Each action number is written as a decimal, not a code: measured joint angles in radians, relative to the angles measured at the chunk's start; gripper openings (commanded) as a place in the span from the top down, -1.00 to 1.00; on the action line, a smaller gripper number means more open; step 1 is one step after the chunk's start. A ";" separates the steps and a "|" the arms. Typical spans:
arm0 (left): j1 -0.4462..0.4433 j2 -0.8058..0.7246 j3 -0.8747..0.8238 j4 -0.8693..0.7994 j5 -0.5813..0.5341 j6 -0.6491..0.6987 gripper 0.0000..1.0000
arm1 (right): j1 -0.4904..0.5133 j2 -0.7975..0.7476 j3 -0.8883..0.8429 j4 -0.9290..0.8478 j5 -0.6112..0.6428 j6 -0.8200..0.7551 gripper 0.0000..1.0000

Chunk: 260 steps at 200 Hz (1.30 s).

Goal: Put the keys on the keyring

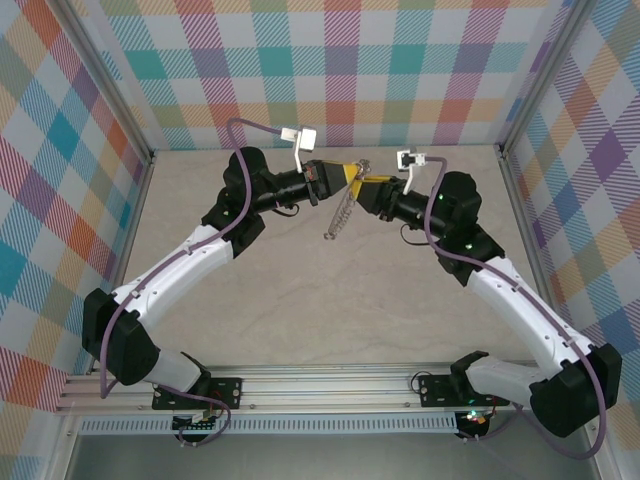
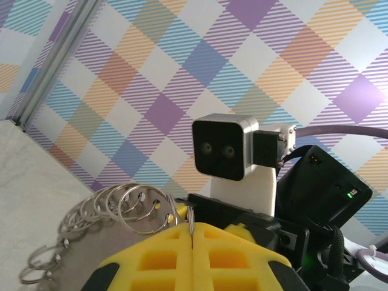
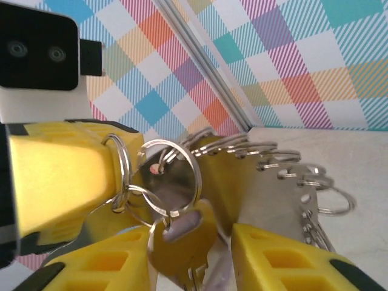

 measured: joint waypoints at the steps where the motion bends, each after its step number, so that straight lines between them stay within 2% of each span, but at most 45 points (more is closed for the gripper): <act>1: 0.000 0.000 0.000 0.000 0.000 0.000 1.00 | 0.000 0.000 0.000 -0.001 0.000 -0.001 0.58; 32: -0.001 0.000 -0.007 0.001 -0.031 -0.003 1.00 | 0.007 -0.003 0.004 -0.014 -0.001 -0.016 1.00; 108: -0.013 -0.022 -0.068 0.042 -0.086 -0.035 1.00 | 0.031 -0.056 -0.033 -0.060 0.005 -0.015 1.00; 188: -0.009 -0.022 -0.107 0.047 -0.121 -0.057 1.00 | 0.072 0.038 -0.017 -0.041 0.007 -0.002 1.00; 207: -0.009 -0.022 -0.107 0.048 -0.124 -0.061 1.00 | 0.072 0.030 -0.017 -0.052 0.013 -0.005 0.34; 215: -0.010 -0.022 -0.107 0.056 -0.125 -0.061 1.00 | 0.077 0.021 -0.017 -0.076 0.014 -0.009 0.19; 228: -0.010 -0.022 -0.107 0.076 -0.124 -0.060 1.00 | 0.084 -0.006 -0.019 -0.121 0.026 -0.023 0.11; 260: -0.011 -0.022 -0.107 0.101 -0.120 -0.060 1.00 | 0.069 -0.132 -0.031 -0.203 0.062 -0.032 0.10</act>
